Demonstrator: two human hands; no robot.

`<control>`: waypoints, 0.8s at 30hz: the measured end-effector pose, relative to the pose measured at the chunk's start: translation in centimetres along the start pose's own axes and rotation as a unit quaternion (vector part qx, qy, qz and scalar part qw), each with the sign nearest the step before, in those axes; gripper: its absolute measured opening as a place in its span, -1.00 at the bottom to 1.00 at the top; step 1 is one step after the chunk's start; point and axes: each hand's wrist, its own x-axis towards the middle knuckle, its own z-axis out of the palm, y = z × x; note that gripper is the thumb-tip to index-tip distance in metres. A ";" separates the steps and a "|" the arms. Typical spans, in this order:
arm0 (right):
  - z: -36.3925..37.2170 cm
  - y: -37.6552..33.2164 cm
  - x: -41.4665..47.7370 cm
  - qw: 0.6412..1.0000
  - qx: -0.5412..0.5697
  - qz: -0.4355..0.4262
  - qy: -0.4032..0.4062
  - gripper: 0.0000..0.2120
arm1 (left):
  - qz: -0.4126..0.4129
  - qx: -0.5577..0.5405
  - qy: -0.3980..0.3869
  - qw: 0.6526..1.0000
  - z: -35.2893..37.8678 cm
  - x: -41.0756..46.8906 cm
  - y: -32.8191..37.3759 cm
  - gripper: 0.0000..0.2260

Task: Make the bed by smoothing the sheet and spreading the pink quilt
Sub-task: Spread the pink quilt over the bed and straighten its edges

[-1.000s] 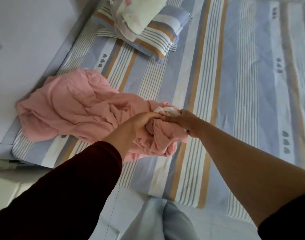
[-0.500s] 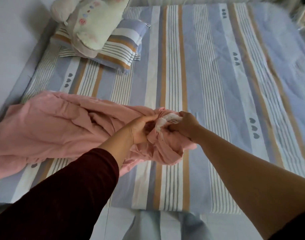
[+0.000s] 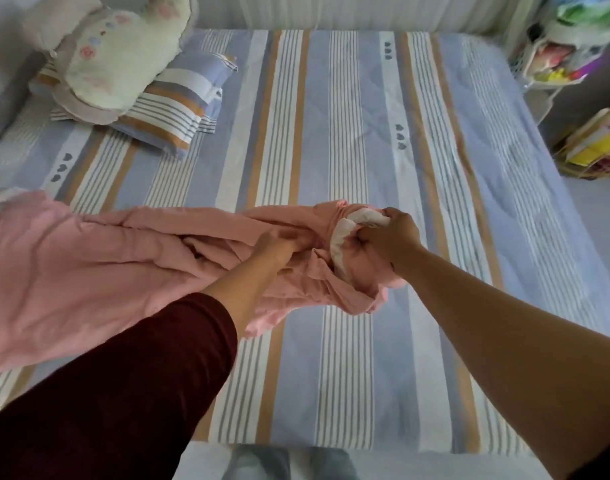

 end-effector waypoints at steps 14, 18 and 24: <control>-10.2 0.7 2.4 0.984 0.172 0.040 0.031 -0.90 | 0.269 0.385 -0.117 0.875 11.9 -0.3 7.3 -0.46; -13.3 0.4 3.8 0.978 0.197 0.059 0.011 -0.81 | 0.256 0.371 -0.078 0.889 14.9 0.4 9.2 -0.64; -16.6 0.9 5.2 0.920 0.363 0.119 -0.083 -0.80 | 0.220 0.402 -0.021 0.889 17.6 2.3 12.6 -0.79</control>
